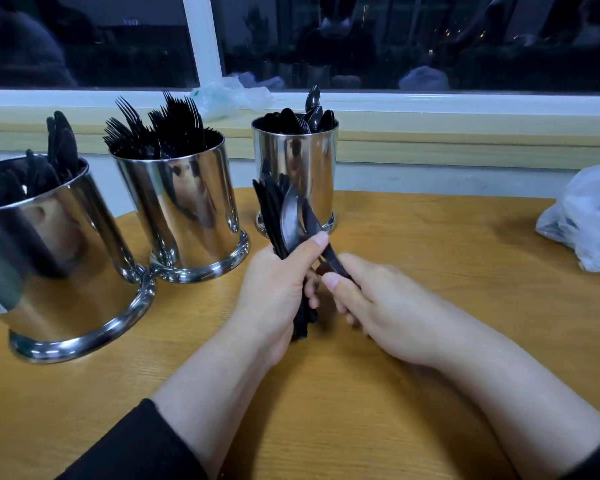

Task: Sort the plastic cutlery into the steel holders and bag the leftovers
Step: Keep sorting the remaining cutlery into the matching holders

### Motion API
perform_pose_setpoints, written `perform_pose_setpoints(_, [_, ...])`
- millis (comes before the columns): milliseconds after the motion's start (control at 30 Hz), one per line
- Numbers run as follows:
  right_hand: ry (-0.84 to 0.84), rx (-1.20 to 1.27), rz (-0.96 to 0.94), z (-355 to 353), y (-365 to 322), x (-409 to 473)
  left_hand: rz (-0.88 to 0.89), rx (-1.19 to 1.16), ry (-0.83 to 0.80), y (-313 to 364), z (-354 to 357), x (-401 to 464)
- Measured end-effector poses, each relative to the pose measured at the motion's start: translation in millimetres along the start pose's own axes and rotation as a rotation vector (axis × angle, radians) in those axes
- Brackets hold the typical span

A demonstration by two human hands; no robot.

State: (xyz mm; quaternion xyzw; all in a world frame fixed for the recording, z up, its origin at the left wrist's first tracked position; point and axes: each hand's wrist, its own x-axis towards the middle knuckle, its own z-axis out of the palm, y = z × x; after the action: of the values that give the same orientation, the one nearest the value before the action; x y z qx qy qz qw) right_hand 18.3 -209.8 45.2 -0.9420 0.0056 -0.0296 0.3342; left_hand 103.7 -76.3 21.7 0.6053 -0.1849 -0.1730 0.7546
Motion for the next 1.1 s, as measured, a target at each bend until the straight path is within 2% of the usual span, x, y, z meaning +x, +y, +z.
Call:
perform_pose_setpoints(133, [0.193,-0.08,-0.072,-5.1,12.9,3.4,-0.034,0.003,0.048,2.6,-3.4,2.3])
perform_pose_setpoints(267, [0.365,-0.109,0.026,-16.9,23.1,4.0,-0.03,0.008,0.092,5.0,-2.5,1.4])
perform_pose_setpoints(300, [0.356,-0.168,0.068,-20.4,28.5,3.5,-0.023,0.032,0.105,5.4,-2.7,1.6])
perform_pose_setpoints(367, [0.236,-0.27,0.184,-24.6,39.9,1.9,-0.003,0.061,0.128,6.5,-3.2,2.2])
perform_pose_setpoints(467, [0.063,-0.296,0.293,-22.5,47.4,2.3,-0.004,0.059,0.177,8.8,-4.0,1.7])
perform_pose_setpoints(600, [0.062,-0.235,0.329,-19.3,49.7,4.6,-0.002,0.025,0.195,6.9,-4.9,3.0])
perform_pose_setpoints(767, [0.052,-0.214,0.31,-16.7,45.8,5.2,0.02,0.049,0.133,6.2,-4.0,0.6])
perform_pose_setpoints(833, [0.139,-0.147,0.297,-12.9,47.2,7.6,0.036,0.048,0.142,4.4,-4.1,1.8])
perform_pose_setpoints(867, [0.234,-0.066,0.285,-11.2,48.5,9.5,0.042,0.048,0.148,3.7,-4.1,2.7])
perform_pose_setpoints(967, [0.539,0.308,0.223,-9.1,40.5,12.2,0.062,0.057,0.145,1.2,-1.1,3.7])
perform_pose_setpoints(1033, [0.588,0.473,0.146,-4.4,26.0,11.6,0.066,0.049,0.124,-0.9,1.1,3.1])
perform_pose_setpoints(1100, [0.55,0.619,0.097,6.3,7.3,9.1,0.065,0.045,0.095,-3.1,2.6,2.3])
